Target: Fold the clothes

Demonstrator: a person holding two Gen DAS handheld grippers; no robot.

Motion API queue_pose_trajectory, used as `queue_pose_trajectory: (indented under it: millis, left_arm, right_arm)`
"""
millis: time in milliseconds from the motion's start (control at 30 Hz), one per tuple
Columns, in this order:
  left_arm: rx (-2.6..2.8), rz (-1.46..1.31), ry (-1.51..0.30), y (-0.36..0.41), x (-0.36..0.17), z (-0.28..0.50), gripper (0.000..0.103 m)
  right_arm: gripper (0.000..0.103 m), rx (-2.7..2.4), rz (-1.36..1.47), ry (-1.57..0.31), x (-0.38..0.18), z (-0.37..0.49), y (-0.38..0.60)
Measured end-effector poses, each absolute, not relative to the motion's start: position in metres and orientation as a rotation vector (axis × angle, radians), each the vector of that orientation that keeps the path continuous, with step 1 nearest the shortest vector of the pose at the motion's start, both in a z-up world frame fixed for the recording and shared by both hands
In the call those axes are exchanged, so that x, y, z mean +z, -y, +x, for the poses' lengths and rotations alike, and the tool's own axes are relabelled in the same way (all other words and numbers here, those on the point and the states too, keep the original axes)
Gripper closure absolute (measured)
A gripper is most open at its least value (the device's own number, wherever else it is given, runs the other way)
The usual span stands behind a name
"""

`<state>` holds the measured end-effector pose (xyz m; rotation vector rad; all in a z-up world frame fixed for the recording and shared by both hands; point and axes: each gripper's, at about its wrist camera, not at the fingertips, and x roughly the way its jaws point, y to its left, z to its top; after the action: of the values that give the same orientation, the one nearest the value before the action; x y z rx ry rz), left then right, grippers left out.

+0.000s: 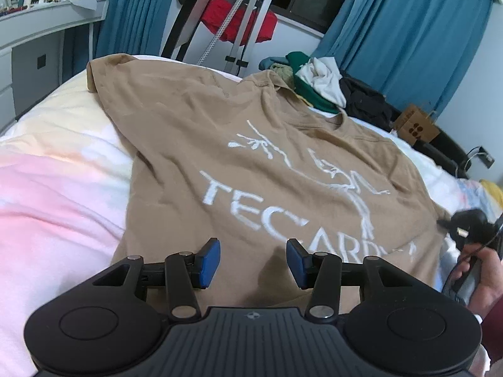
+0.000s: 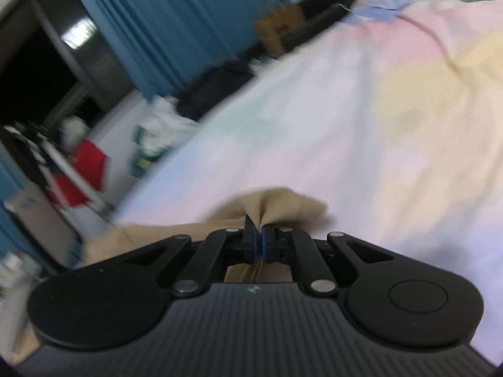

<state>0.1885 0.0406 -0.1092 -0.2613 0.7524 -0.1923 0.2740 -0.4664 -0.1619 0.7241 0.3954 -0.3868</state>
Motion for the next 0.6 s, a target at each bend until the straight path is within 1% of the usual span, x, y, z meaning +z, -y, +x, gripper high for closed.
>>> queue_pose_trajectory:
  millis: [67,233,267,300,333,367,400,600]
  left_arm:
    - [-0.190,-0.253,-0.754,-0.042,-0.109,0.188,0.054]
    - [-0.231,-0.213,-0.744,-0.036,-0.103,0.179,0.054]
    - [-0.250,-0.198,-0.740,-0.033,-0.100,0.174,0.054]
    - [-0.271,-0.183,-0.736,-0.029,-0.098,0.168,0.054]
    - [-0.292,-0.167,-0.731,-0.024,-0.096,0.161,0.054]
    - [-0.311,-0.152,-0.726,-0.018,-0.094,0.155,0.054]
    - [-0.334,-0.130,-0.718,-0.012,-0.092,0.146,0.054]
    - [-0.501,0.002,-0.665,0.035,-0.078,0.087,0.054]
  right_arm:
    - [0.097,-0.378,0.730,-0.416,-0.157,0.263,0.465]
    - [0.090,-0.356,0.744,-0.468,-0.145,0.236,0.460]
    - [0.079,-0.351,0.746,-0.479,-0.142,0.231,0.460]
    - [0.064,-0.347,0.749,-0.489,-0.140,0.226,0.459]
    - [0.057,-0.342,0.752,-0.500,-0.137,0.220,0.458]
    - [0.047,-0.338,0.754,-0.510,-0.135,0.215,0.457]
    - [0.044,-0.326,0.751,-0.512,-0.129,0.205,0.454]
    - [0.044,-0.201,0.670,-0.524,-0.096,0.117,0.409]
